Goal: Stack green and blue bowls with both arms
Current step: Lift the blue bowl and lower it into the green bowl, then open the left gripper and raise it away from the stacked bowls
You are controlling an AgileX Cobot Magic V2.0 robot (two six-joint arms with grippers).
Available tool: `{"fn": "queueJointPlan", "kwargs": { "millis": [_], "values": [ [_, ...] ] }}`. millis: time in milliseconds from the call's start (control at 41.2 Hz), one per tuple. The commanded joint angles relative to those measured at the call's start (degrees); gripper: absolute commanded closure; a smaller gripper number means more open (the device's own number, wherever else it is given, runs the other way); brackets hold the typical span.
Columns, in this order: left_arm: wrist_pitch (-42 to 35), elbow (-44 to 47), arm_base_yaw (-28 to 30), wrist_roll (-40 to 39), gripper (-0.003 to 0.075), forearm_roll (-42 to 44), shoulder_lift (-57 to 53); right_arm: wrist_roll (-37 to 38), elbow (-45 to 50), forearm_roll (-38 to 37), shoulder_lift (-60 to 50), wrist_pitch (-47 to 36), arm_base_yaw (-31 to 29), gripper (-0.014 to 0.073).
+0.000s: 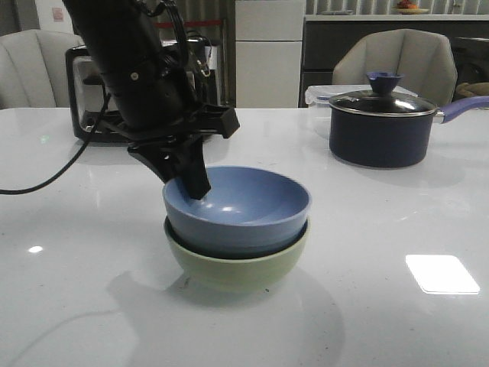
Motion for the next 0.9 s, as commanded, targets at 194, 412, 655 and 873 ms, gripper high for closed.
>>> {"fn": "queueJointPlan", "kwargs": {
  "millis": [194, 412, 655, 873],
  "values": [
    [0.8, -1.6, -0.8, 1.6, 0.0316, -3.1, -3.2, -0.6, -1.4, 0.5, -0.3, -3.8, -0.1, 0.0095],
    [2.2, -1.9, -0.8, 3.5, 0.0286, -3.3, -8.2, -0.6, -1.4, 0.5, -0.3, -3.8, -0.1, 0.0095],
    [-0.4, 5.1, -0.8, 5.1, 0.0286, -2.3, -22.5, -0.6, -1.4, 0.5, -0.3, -3.8, -0.1, 0.0095],
    [-0.6, 15.5, -0.8, 5.9, 0.0286, 0.2, -37.4, -0.6, -1.4, 0.5, -0.3, -3.8, -0.1, 0.0095]
  ]
}}
